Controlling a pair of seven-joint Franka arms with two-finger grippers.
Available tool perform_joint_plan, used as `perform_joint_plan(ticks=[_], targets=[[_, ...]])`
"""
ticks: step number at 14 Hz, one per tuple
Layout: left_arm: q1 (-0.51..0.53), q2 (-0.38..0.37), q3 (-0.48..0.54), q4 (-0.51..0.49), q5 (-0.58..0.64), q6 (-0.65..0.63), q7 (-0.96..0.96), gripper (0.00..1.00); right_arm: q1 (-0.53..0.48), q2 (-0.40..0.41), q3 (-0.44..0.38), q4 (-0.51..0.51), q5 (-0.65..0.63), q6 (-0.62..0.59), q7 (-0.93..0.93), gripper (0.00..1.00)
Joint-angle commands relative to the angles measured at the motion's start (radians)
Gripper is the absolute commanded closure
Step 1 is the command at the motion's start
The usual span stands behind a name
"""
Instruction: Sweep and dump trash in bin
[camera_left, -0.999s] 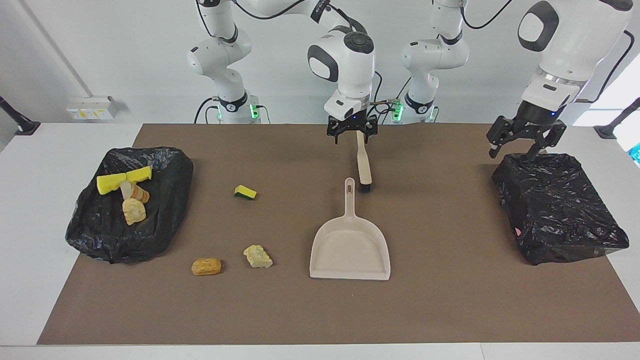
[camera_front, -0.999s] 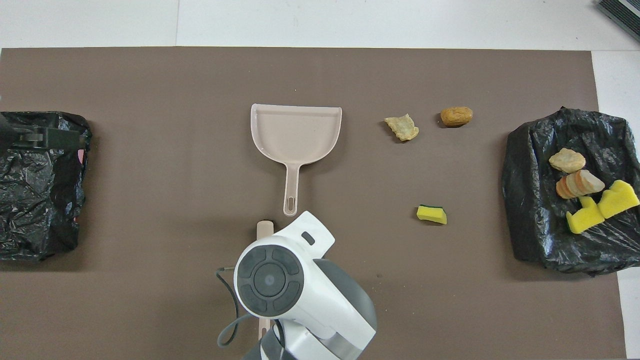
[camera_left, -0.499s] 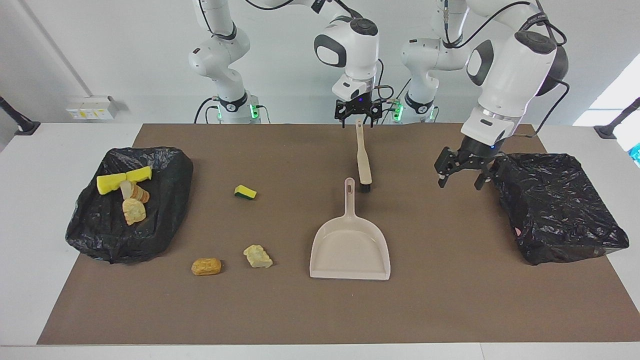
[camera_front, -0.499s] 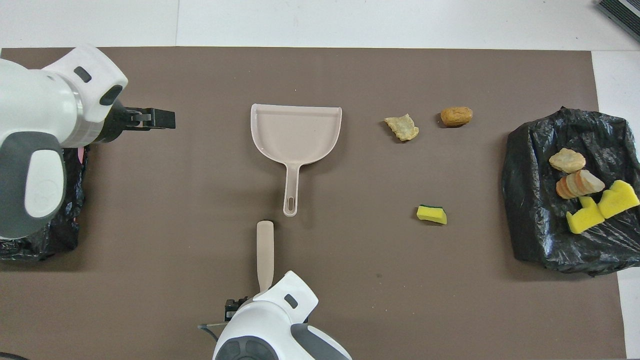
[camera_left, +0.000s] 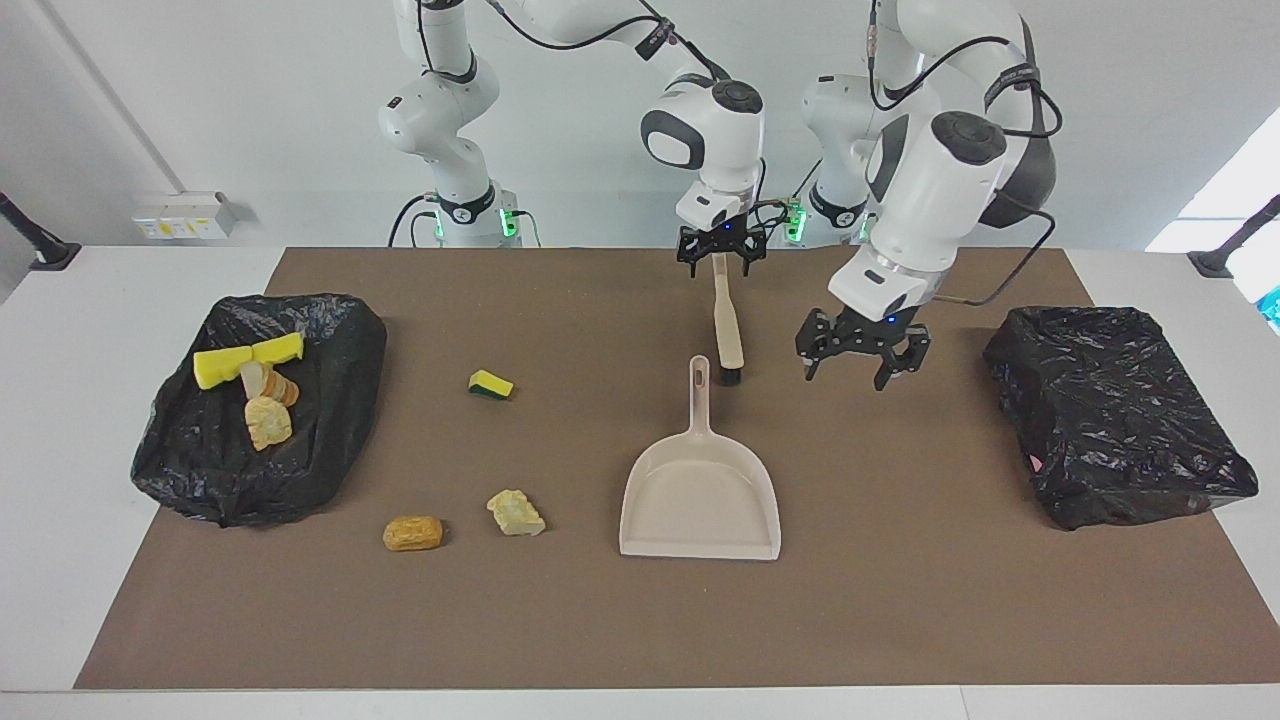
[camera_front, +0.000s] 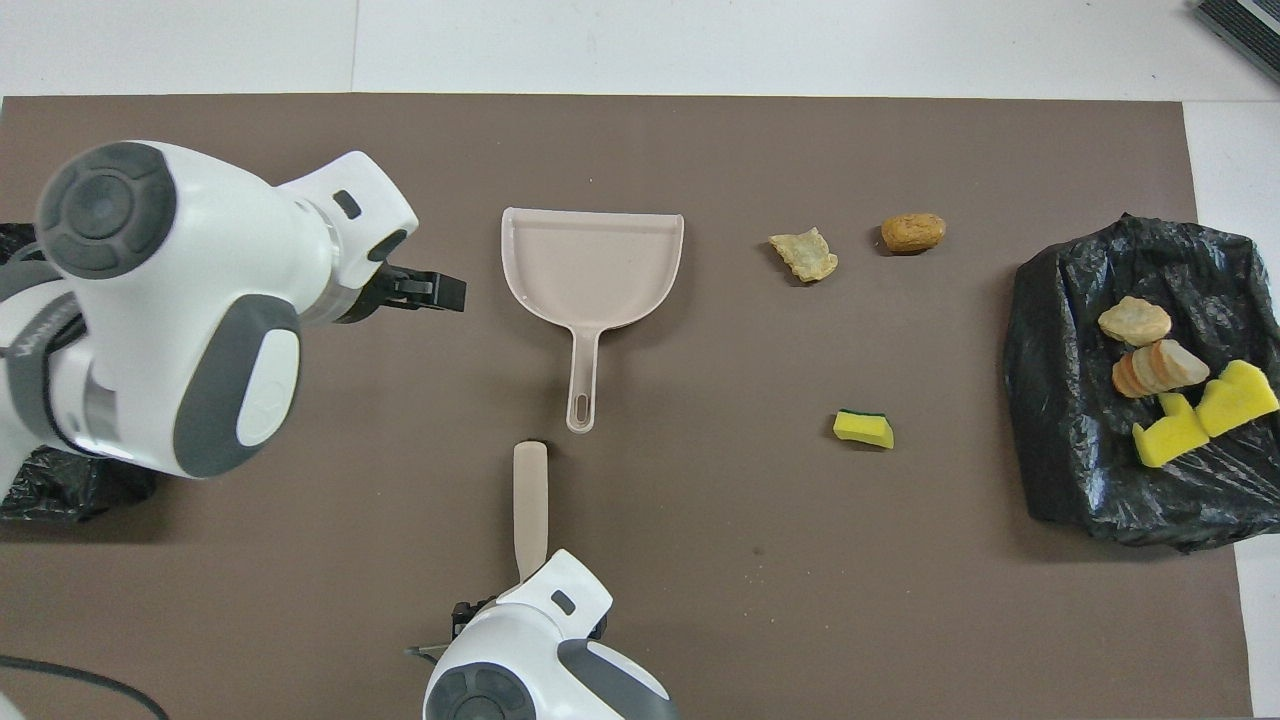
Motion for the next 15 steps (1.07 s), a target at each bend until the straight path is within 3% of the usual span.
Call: perform_joint_plan(ticks=[1, 3, 4, 5, 7, 10, 15], targets=[[-0.056, 0.056, 0.016, -0.004, 0.011, 0.058, -0.01, 0.0, 0.024, 0.006, 0.0, -0.026, -0.018, 0.021, 0.026, 0.0], [-0.085, 0.068, 0.016, -0.007, 0.011, 0.07, -0.013, 0.0, 0.027, 0.007, 0.0, -0.025, -0.019, 0.013, 0.026, 0.03], [-0.093, 0.084, 0.016, -0.007, 0.011, 0.093, -0.019, 0.0, 0.027, 0.007, 0.0, -0.025, -0.018, 0.012, 0.026, 0.09], [-0.112, 0.094, 0.016, -0.007, 0.01, 0.122, -0.046, 0.0, 0.028, 0.007, 0.0, -0.023, -0.016, 0.012, 0.026, 0.21], [-0.141, 0.125, 0.016, -0.006, 0.01, 0.177, -0.111, 0.0, 0.028, 0.009, 0.0, -0.019, -0.017, 0.015, 0.026, 0.63], [-0.187, 0.141, 0.016, -0.009, 0.007, 0.188, -0.145, 0.0, 0.027, 0.011, 0.0, -0.019, -0.016, 0.023, 0.007, 1.0], [-0.214, 0.15, 0.016, -0.047, 0.007, 0.214, -0.148, 0.0, 0.007, -0.012, 0.0, -0.011, -0.001, -0.019, -0.005, 1.0]])
